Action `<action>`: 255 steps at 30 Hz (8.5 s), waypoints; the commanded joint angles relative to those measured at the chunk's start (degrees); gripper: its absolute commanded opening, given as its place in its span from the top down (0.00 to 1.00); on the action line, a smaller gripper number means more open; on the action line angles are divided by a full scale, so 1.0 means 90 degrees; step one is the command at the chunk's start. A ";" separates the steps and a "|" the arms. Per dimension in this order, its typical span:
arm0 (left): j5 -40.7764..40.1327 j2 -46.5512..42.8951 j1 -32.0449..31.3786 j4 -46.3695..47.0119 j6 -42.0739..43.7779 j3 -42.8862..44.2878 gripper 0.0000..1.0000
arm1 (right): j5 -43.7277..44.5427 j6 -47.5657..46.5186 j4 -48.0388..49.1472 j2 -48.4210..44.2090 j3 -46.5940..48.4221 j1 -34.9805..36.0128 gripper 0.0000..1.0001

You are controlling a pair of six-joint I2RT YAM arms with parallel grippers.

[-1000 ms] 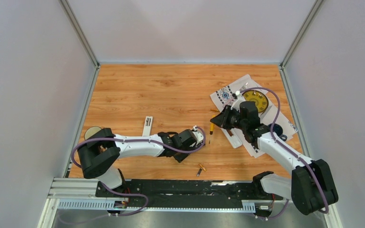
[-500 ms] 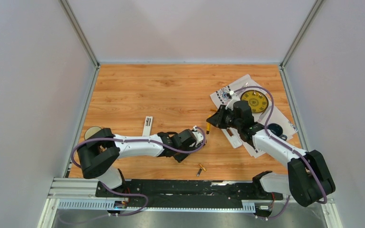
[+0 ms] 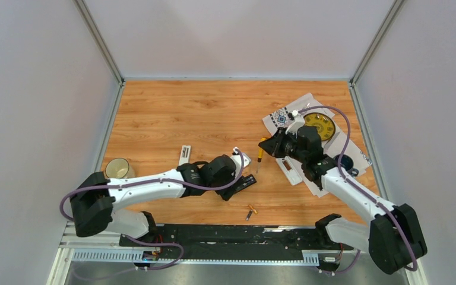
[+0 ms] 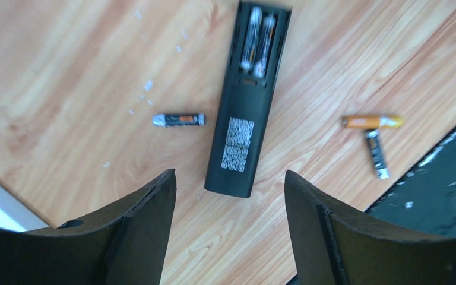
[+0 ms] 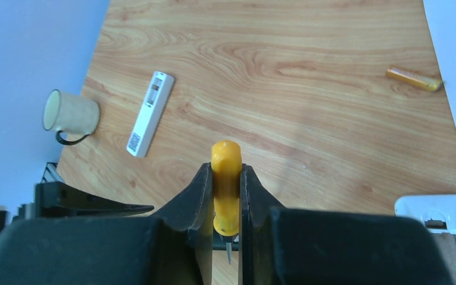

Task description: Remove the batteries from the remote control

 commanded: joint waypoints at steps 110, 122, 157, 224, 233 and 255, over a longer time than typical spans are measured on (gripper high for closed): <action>0.3969 -0.1711 0.1610 0.0184 0.0226 0.2038 0.58 | -0.3268 -0.0163 -0.1138 -0.0363 0.2610 0.1281 1.00; 0.3990 -0.1827 0.1610 -0.0109 0.0382 0.2126 1.00 | -0.2730 -0.0329 -0.1461 -0.0666 0.2600 0.1271 0.12; 0.4215 -0.1759 0.1610 -0.0353 0.0499 0.2224 1.00 | -0.3014 -0.0212 -0.1207 -0.0412 0.2492 0.1261 0.96; 0.1070 0.1747 0.0487 0.0028 0.0695 0.0114 0.73 | -0.1500 -0.1101 -0.2329 0.0409 0.0959 -0.1376 1.00; 0.1138 0.1688 0.0487 0.0057 0.0363 0.0017 0.75 | -0.1256 -0.1101 -0.2320 0.0447 0.0891 -0.0868 1.00; 0.1187 0.1698 0.0477 0.0213 0.0363 -0.0071 0.77 | -0.1119 -0.0730 -0.1920 0.0341 0.0530 -0.0643 1.00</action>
